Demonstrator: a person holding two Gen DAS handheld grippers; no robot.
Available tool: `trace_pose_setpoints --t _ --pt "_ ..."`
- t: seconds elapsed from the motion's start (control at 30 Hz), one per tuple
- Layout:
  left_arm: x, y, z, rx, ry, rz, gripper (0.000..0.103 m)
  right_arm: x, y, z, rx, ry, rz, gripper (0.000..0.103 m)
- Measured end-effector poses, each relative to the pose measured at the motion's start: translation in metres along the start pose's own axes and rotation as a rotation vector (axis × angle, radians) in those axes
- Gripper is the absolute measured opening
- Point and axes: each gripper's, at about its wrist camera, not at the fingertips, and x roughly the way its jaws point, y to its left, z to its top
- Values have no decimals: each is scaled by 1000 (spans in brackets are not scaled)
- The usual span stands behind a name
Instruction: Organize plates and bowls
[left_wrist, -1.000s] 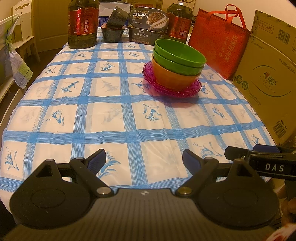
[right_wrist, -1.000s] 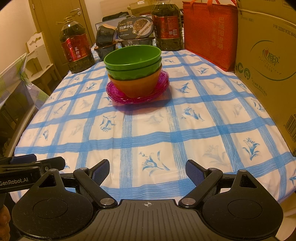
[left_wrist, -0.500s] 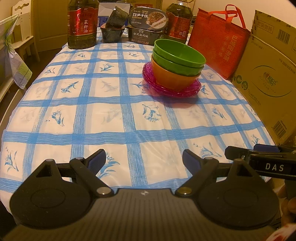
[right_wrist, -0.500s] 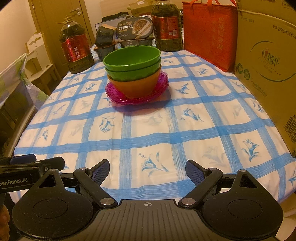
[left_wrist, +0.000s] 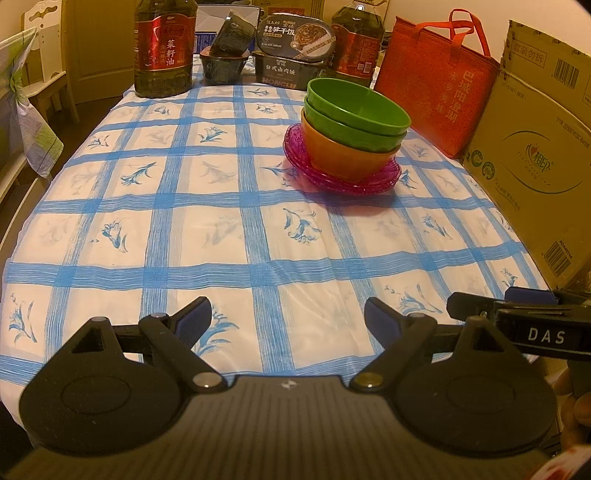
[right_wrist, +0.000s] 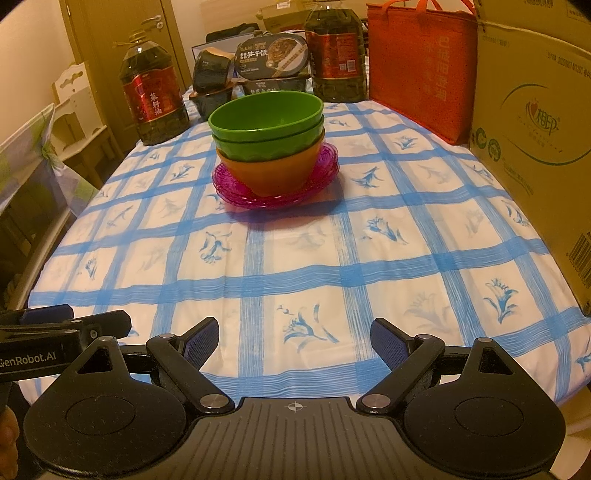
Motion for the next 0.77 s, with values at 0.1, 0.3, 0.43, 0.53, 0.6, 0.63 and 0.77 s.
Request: trace_pose_setpoints --t 0.1,0.3,0.43,0.53,0.6,0.63,0.77 --pt "1 0 0 0 0 -1 88 0 1 0 0 1 -1 89" --pt "1 -3 -1 -1 3 -2 88 1 0 0 -2 4 -1 89" --pt "2 -2 -2 1 3 3 89 1 1 -1 -3 6 -1 89" --pt "2 -1 -3 0 3 4 89 2 0 -2 -2 8 -2 89" --pt "2 -2 -4 2 2 10 89 2 0 -2 -2 9 -1 89" --pt "3 0 -3 3 3 14 89 2 0 -2 -3 8 -1 89" --pt "4 3 -4 -5 12 8 89 2 -1 -3 -2 8 -1 89"
